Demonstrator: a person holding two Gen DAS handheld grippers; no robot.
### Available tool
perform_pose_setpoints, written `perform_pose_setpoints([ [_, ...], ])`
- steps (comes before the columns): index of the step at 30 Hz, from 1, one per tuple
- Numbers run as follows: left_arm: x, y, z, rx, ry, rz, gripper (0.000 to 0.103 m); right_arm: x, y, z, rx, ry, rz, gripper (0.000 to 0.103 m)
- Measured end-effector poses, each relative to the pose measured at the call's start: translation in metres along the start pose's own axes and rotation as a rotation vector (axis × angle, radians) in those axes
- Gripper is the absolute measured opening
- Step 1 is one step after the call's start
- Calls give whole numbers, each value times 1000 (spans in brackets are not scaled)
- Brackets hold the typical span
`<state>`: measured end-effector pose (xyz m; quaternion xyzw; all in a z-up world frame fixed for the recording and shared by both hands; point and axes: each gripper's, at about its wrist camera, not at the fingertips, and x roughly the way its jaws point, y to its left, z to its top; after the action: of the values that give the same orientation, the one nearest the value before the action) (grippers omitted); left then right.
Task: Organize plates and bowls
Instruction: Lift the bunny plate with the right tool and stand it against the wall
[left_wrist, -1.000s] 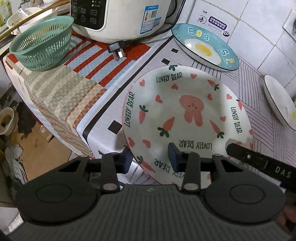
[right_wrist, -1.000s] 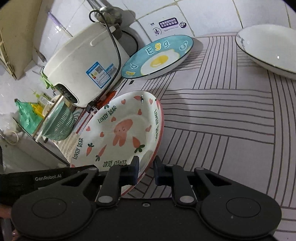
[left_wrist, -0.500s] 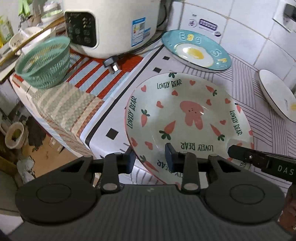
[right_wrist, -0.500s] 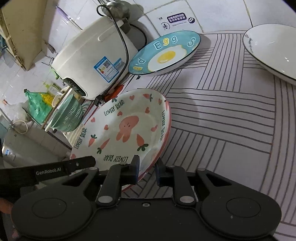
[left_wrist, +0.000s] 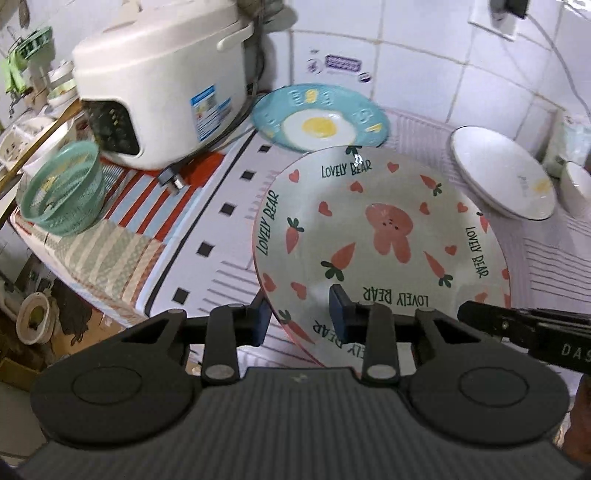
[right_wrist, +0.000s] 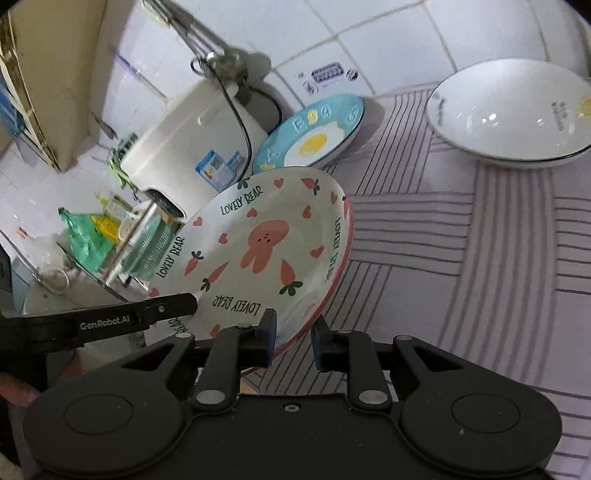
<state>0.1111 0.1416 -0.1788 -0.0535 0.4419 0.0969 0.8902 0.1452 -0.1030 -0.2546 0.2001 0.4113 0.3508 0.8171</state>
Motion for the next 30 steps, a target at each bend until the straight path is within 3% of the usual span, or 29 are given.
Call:
perform_pose_setpoints([
  [13, -18, -76, 41, 37, -40, -136, 32, -86, -20, 28, -32, -119, -72, 25],
  [22, 10, -134, 88, 47, 2, -192, 32, -114, -65, 67, -16, -155, -102, 25],
  [30, 50, -165, 112, 24, 60, -219, 32, -115, -105, 99, -13, -143, -129, 25],
])
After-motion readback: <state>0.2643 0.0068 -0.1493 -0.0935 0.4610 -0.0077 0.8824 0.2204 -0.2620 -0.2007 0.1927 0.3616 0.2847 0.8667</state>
